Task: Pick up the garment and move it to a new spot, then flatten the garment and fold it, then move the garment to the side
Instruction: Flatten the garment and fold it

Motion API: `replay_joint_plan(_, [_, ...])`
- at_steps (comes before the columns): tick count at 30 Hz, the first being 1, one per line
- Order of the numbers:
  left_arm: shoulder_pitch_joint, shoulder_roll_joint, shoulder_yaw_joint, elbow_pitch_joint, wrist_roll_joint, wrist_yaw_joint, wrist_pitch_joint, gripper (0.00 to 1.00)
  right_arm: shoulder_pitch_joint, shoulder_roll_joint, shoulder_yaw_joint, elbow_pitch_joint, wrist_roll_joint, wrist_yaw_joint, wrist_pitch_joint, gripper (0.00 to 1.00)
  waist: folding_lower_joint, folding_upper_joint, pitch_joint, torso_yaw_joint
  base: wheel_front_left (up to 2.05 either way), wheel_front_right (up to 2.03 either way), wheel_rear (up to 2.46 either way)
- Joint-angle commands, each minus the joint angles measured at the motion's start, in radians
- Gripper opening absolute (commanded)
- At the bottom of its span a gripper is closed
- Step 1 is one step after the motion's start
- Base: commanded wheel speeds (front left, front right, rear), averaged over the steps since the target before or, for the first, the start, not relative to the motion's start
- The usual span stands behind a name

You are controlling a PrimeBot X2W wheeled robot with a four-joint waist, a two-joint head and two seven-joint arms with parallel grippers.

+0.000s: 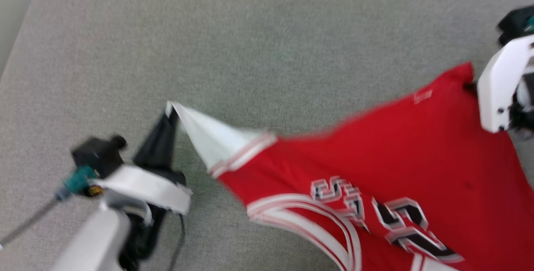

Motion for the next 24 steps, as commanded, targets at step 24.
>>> replay_joint_plan(24, [-0.923, 0.113, 0.076, 0.388, 0.037, -0.101, 0.249, 0.0, -0.45, 0.014, -0.082, 0.069, -0.112, -0.001, -0.384, 0.0, 0.0, 0.0, -0.063, -0.156, 0.0, 0.0, 0.0])
